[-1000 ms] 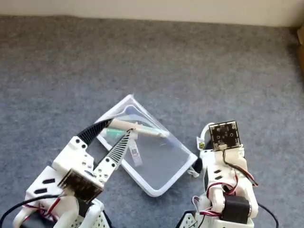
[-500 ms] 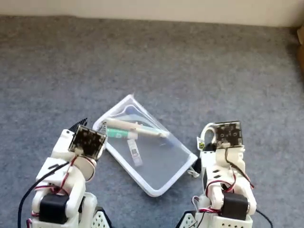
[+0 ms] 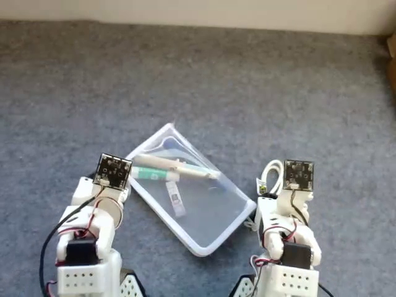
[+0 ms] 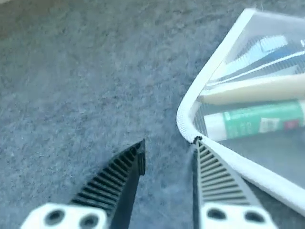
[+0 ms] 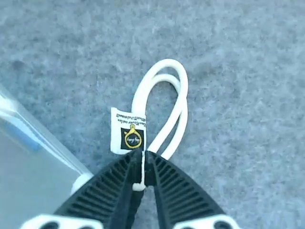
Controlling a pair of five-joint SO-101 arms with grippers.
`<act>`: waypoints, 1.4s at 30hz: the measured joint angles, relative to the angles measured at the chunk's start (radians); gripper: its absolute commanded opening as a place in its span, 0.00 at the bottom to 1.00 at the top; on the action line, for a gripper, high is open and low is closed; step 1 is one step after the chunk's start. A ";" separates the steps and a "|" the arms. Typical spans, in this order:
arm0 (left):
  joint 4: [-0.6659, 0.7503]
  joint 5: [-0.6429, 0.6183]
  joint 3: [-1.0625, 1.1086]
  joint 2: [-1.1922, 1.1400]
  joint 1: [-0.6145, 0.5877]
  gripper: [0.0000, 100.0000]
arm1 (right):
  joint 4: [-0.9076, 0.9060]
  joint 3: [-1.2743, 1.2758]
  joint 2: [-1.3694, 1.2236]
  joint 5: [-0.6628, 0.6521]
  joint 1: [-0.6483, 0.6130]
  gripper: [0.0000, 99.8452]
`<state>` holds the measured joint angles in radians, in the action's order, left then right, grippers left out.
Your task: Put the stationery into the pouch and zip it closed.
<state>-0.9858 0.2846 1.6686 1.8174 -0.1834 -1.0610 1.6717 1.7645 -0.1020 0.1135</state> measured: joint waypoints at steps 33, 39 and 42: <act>-0.245 0.000 0.006 0.000 -0.041 0.03 | 0.006 0.000 0.000 0.000 0.000 0.01; -0.245 0.000 0.006 0.000 -0.041 0.03 | 0.006 0.000 0.000 0.000 0.000 0.01; -0.245 0.000 0.006 0.000 -0.041 0.03 | 0.006 0.000 0.000 0.000 0.000 0.01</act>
